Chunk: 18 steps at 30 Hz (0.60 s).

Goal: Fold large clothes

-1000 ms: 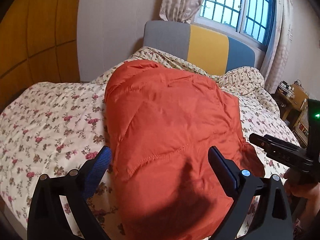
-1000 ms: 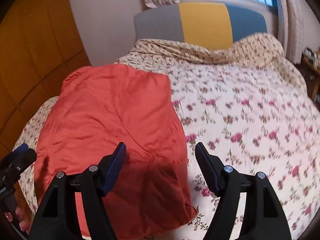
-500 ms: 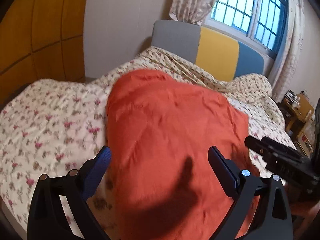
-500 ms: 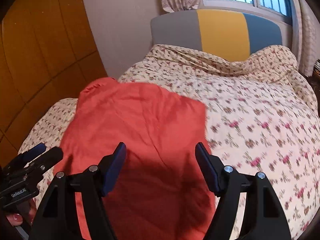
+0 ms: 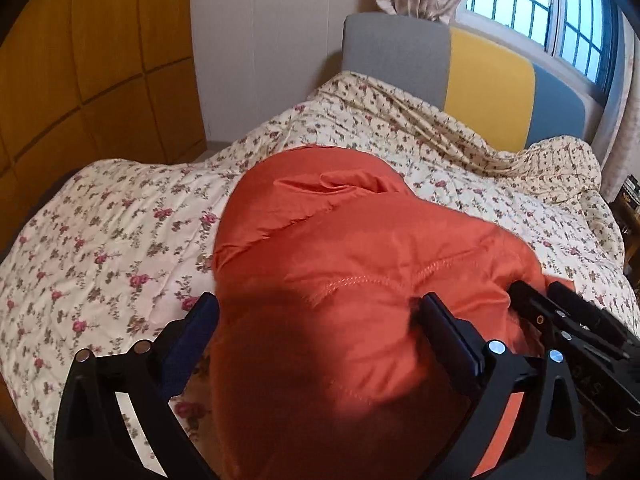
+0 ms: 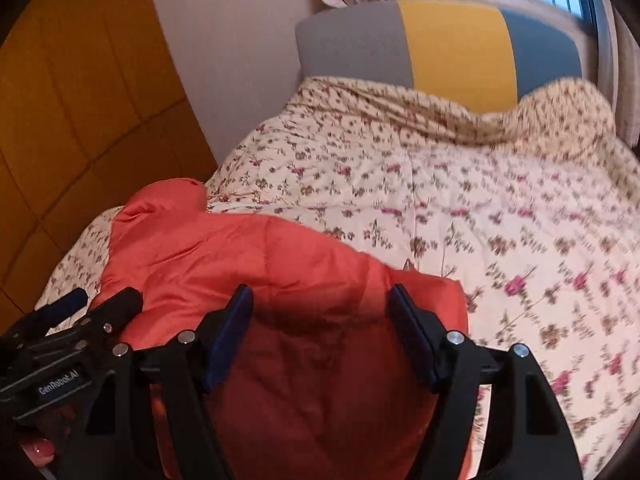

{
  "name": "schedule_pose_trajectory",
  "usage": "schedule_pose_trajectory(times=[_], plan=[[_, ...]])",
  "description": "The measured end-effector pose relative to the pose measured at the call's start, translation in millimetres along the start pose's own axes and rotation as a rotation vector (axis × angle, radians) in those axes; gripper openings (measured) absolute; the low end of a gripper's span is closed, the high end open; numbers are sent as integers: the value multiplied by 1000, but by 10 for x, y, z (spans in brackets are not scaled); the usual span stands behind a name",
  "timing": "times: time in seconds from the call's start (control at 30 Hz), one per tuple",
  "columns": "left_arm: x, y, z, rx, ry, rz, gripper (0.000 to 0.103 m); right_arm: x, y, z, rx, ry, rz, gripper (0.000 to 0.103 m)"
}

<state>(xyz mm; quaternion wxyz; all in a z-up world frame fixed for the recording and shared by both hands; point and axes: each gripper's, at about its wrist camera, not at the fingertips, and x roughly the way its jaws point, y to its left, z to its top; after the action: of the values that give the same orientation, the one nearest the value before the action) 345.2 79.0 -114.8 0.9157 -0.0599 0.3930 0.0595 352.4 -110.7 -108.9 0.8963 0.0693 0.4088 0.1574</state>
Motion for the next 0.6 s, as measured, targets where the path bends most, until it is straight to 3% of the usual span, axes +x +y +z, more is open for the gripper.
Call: schedule_pose_trajectory(times=[0.23,0.6], plan=[[309,-80,-3,-2,73,-6,100,306,-141,-52,16,50,1,70],[725,-80,-81,-22,64,21,100,659,-210,-107,14,58,-22,70]])
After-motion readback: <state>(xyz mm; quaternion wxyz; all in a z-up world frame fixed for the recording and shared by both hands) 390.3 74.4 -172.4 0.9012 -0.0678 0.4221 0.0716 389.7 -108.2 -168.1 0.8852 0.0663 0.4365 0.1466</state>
